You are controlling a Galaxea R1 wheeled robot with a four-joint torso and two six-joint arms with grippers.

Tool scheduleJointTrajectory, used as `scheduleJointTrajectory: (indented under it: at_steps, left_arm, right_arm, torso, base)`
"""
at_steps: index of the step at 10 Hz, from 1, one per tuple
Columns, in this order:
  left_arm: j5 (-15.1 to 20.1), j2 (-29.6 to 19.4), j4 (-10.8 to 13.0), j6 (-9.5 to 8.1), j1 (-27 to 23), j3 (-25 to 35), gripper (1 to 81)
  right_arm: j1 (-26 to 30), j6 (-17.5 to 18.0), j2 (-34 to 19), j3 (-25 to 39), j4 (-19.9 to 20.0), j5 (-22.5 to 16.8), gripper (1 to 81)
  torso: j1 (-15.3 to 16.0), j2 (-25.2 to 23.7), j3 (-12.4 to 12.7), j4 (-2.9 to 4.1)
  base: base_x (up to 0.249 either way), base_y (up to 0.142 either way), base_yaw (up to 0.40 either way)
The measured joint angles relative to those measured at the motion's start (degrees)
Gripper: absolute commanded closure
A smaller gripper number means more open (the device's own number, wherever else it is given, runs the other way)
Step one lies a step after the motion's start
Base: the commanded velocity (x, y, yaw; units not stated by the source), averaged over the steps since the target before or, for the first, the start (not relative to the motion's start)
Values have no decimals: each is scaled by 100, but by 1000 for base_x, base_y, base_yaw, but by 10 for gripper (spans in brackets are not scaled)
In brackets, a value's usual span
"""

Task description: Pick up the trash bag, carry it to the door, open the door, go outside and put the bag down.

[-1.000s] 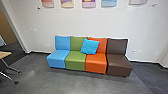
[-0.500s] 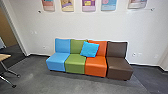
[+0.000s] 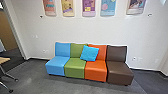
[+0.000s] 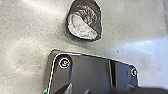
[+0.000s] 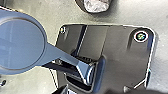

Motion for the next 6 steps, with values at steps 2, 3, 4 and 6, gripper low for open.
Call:
scheduleJointTrajectory:
  at_steps: [2, 3, 4, 6]
  left_arm:
    - [215, 137, -76, 2, -227, -24, 10]
    - [305, 219, -117, 2, -274, -32, 10]
    - [443, 236, -190, 2, -338, -51, 10]
    - [580, 286, -257, 0, -585, -283, 10]
  right_arm:
    - [4, 12, -5, 69, 0, -4, 10]
    - [2, 17, -13, 83, 0, -22, 10]
    - [4, 20, -79, 135, 0, -33, 10]
    - [76, 32, -295, 336, 2, -13, 10]
  torso:
    - [231, -384, -118, 0]
    - [339, -555, -277, 0]
    - [463, -754, -461, 0]
    - [725, -1165, -850, 0]
  base:
    - [0, 0, 0]
    - [0, 0, 0]
    - [0, 0, 0]
    - [0, 0, 0]
